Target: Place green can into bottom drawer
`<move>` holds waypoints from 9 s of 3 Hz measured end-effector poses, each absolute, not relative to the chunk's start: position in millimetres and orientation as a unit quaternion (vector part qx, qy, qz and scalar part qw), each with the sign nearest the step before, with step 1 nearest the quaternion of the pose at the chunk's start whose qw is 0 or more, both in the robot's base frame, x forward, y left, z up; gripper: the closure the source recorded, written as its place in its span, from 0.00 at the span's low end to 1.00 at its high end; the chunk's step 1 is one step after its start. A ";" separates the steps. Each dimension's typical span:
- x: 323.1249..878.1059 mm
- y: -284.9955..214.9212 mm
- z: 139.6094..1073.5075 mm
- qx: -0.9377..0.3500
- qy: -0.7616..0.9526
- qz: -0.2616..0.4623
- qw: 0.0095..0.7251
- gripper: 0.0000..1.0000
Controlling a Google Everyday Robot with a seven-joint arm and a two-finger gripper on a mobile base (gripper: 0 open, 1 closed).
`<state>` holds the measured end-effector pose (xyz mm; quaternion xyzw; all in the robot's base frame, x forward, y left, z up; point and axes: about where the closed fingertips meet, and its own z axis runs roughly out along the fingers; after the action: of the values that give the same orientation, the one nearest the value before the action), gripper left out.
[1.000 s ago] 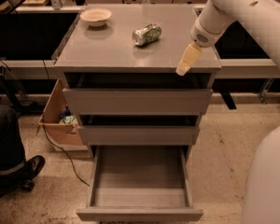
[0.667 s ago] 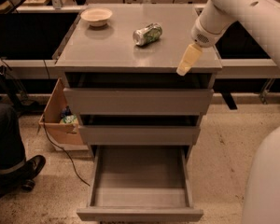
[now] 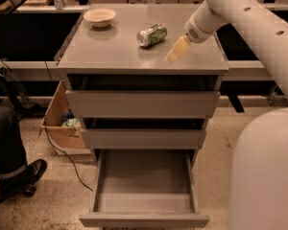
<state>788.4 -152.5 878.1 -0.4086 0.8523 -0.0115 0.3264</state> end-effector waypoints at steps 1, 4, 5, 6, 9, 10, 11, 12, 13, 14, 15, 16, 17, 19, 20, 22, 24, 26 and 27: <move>823.3 -140.0 889.1 -0.360 0.853 0.032 0.375 0.00; 882.2 -53.1 880.6 -0.280 0.844 0.173 0.423 0.00; 905.7 -35.4 867.2 -0.274 0.842 0.166 0.435 0.00; 924.5 -40.3 866.8 -0.271 0.836 0.140 0.456 0.00; 926.2 -48.6 865.8 -0.277 0.834 0.124 0.460 0.38; 900.2 -53.5 886.0 -0.308 0.825 0.125 0.458 0.61; 853.9 -62.2 902.8 -0.343 0.819 0.127 0.442 0.85; 802.1 -74.8 896.2 -0.367 0.821 0.153 0.410 1.00; 733.8 -89.3 883.5 -0.382 0.821 0.208 0.370 1.00; 733.8 -88.8 883.2 -0.382 0.821 0.208 0.369 1.00; 713.7 -86.0 882.2 -0.394 0.817 0.207 0.367 1.00; 655.1 -81.6 887.4 -0.419 0.801 0.211 0.372 1.00; 611.0 -83.9 861.1 -0.430 0.796 0.222 0.365 1.00; 579.3 -71.5 772.1 -0.449 0.798 0.233 0.327 1.00; 579.3 -71.5 772.1 -0.449 0.798 0.233 0.327 1.00; 573.0 -79.0 678.0 -0.475 0.794 0.204 0.320 1.00; 563.3 -92.0 509.2 -0.472 0.798 0.237 0.290 1.00; 544.9 -83.4 418.2 -0.453 0.804 0.282 0.262 1.00; 545.5 -82.9 416.6 -0.452 0.804 0.283 0.263 1.00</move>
Offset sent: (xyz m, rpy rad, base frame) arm 0.0997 0.0573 0.0567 0.5205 -0.0977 -0.0979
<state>545.5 -82.9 416.6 -0.4524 0.8036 0.2834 0.2632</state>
